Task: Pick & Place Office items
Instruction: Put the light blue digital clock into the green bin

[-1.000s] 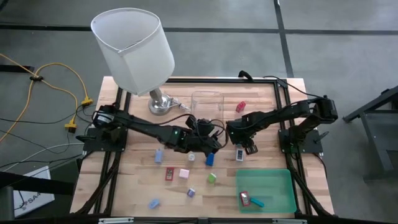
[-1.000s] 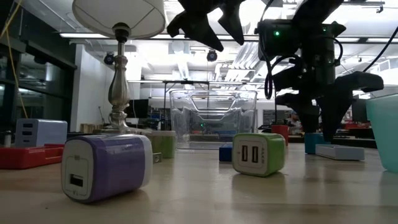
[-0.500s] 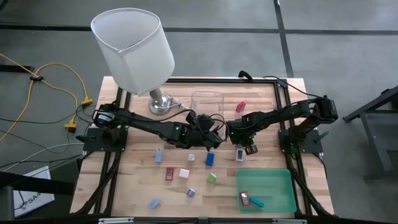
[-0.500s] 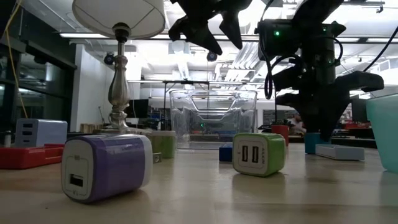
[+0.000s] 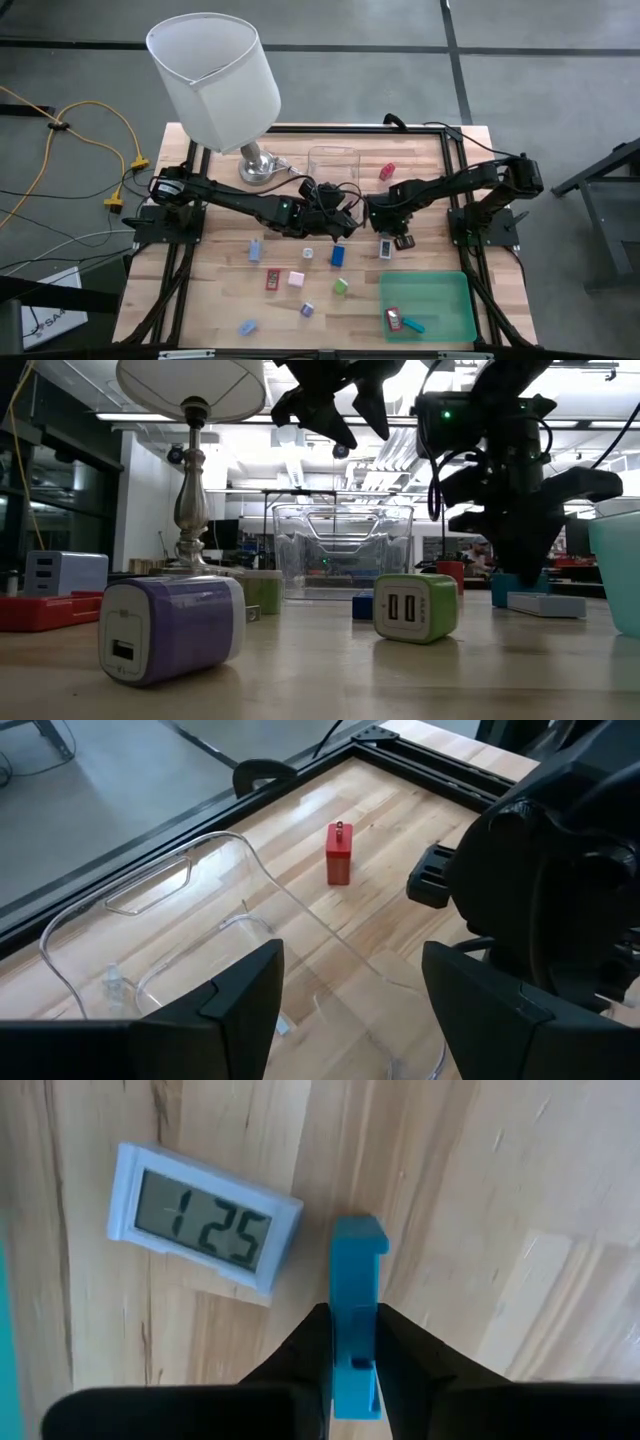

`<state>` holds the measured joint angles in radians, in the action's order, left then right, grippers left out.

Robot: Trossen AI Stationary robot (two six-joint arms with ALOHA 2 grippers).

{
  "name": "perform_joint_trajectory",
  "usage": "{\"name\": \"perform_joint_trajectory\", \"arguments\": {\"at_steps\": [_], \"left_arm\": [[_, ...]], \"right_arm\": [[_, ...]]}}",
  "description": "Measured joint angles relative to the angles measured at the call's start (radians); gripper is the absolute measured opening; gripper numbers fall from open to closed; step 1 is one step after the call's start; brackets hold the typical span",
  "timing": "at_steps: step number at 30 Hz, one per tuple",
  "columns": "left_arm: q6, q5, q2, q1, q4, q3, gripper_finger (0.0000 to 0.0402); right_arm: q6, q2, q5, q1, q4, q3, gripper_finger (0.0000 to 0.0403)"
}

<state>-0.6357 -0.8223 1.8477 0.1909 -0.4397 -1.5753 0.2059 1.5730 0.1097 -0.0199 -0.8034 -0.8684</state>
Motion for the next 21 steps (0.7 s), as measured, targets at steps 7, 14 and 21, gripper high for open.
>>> {"name": "perform_joint_trajectory", "arguments": {"at_steps": [7,14,21], "left_arm": [[0.0,0.0,0.0,0.0,0.0,0.0,0.023],[0.0,0.0,0.0,0.0,0.0,0.0,0.023],[0.0,0.0,0.0,0.0,0.002,0.0,0.023]], "right_arm": [[-0.03,0.0,-0.006,0.0,-0.083,0.0,0.0048],[-0.079,0.0,-0.007,0.0,-0.142,0.0,0.0047],[-0.097,-0.009,-0.073,0.0,-0.242,-0.028,0.0049]]}}
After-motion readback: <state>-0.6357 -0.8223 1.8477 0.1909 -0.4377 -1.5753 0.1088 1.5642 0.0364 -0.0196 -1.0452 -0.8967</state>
